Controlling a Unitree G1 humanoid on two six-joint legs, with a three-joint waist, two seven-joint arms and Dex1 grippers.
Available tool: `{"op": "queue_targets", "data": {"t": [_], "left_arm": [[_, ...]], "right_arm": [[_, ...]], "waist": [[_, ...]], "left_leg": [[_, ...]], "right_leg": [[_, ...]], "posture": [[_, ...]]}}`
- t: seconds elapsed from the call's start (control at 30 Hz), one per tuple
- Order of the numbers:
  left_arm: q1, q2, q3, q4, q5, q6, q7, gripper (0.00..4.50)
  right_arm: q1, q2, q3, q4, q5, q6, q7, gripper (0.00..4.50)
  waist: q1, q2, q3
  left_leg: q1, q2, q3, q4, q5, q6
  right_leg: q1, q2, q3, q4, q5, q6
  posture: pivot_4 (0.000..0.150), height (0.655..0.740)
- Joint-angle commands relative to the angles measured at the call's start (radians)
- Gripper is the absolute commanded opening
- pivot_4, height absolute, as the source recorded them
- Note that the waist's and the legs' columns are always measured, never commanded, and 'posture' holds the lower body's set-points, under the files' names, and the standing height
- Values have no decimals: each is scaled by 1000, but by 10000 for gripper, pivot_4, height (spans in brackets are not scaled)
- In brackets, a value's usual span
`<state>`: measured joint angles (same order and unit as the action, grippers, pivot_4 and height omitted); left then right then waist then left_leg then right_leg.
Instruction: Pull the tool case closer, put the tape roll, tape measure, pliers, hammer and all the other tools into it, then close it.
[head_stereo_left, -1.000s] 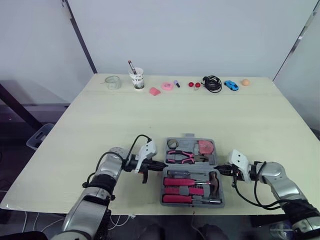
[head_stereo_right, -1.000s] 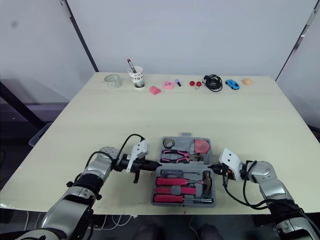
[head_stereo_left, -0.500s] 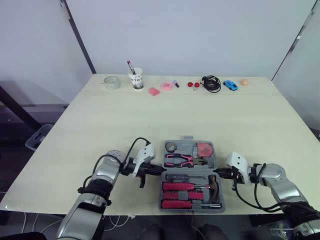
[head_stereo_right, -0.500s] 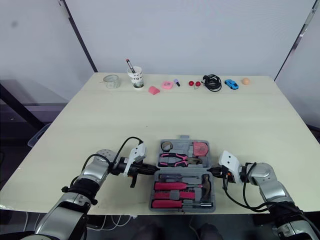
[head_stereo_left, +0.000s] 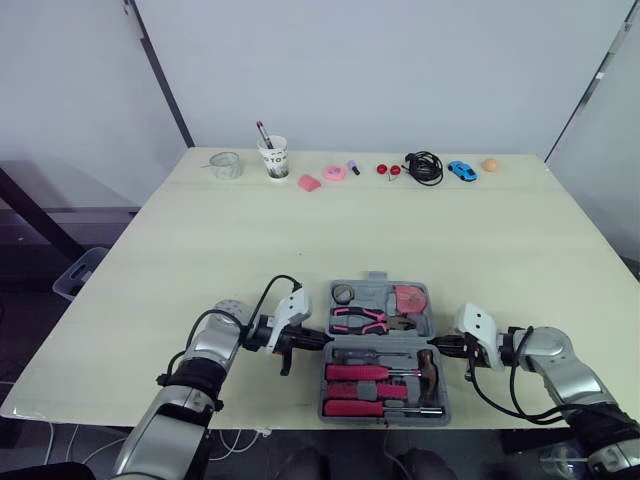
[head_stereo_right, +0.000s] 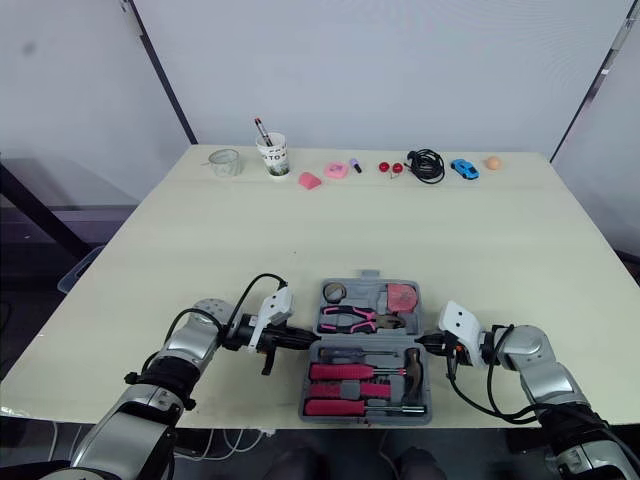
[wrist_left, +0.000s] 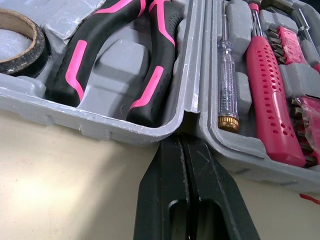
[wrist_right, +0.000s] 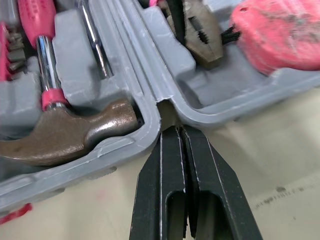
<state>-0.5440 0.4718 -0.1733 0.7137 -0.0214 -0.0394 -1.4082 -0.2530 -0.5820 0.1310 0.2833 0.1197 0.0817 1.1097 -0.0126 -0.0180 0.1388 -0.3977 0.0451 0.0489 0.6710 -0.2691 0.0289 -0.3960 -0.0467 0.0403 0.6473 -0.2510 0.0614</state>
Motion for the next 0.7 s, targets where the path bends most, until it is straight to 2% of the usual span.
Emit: {"op": "queue_targets", "data": {"t": [0.03,0.07,0.1,0.13,0.17,0.2,0.23,0.27,0.33,0.37,0.4,0.47,0.7], "left_arm": [[-11,49,47,-11,-29,-18,27,0],[-4,66,67,-41,-49,-23,26,0],[5,79,82,-71,-69,-24,21,0],[19,88,96,-115,-92,-21,12,0],[35,93,105,-163,-117,-5,2,0],[52,96,108,-212,-142,16,-8,0],[78,99,105,-283,-168,46,-19,0],[97,102,102,-334,-186,69,-23,0],[136,109,84,-439,-210,124,-24,0],[158,108,65,-494,-213,147,-20,0],[181,107,44,-550,-221,174,-19,0],[216,101,4,-637,-226,206,-14,0],[264,72,-118,-720,-200,284,24,0]], "right_arm": [[-6,-32,-94,-48,79,59,-8,578],[-11,-44,-119,-51,104,90,-5,578],[-16,-53,-139,-52,125,118,-2,5604],[-25,-53,-162,-53,153,157,-6,7039],[-33,-52,-179,-55,179,196,-11,10106],[-40,-51,-187,-56,196,229,-15,15134],[-54,-48,-193,-52,215,281,-20,16656],[-64,-47,-195,-50,226,317,-24,20020],[-94,-35,-203,-43,257,403,-40,29264],[-121,-25,-202,-32,267,451,-55,32057],[-149,-13,-200,-17,275,489,-70,41607],[-201,3,-183,21,275,547,-84,44254],[-388,45,-72,270,194,603,-49,44254]], "waist": [[-2,0,0],[-1,0,0],[-1,0,0],[-1,0,0],[-1,0,1],[-1,0,1],[0,0,1],[-1,0,1],[-1,0,1],[-1,0,1],[0,0,1],[-1,0,1],[-1,2,1]], "left_leg": [[0,0,0,0,0,0],[0,0,0,0,0,0],[0,0,0,0,0,0],[0,0,0,0,0,0],[0,0,0,0,0,0],[0,0,0,0,0,0],[0,1,0,0,0,0],[0,1,-1,0,0,0],[0,1,-1,0,0,0],[0,1,-1,0,0,0],[0,1,-1,0,0,0],[0,1,0,0,0,0],[0,0,1,0,0,0]], "right_leg": [[0,0,0,0,0,0],[0,0,0,1,0,0],[0,0,0,1,0,0],[0,0,0,0,0,0],[0,0,0,0,0,0],[0,0,0,0,0,0],[0,-1,0,0,0,0],[0,-1,0,0,0,0],[0,-1,1,0,0,0],[0,-1,1,0,0,0],[0,-1,1,1,0,0],[0,0,0,1,0,0],[0,0,0,0,0,0]], "posture": [[1500,7400],[1500,7400],[1500,7400],[1500,7400],[1500,7400],[1500,7400],[1500,7400],[1500,7400],[1500,7400],[1500,7400],[1500,7400],[1500,7400],[1500,7400]]}}
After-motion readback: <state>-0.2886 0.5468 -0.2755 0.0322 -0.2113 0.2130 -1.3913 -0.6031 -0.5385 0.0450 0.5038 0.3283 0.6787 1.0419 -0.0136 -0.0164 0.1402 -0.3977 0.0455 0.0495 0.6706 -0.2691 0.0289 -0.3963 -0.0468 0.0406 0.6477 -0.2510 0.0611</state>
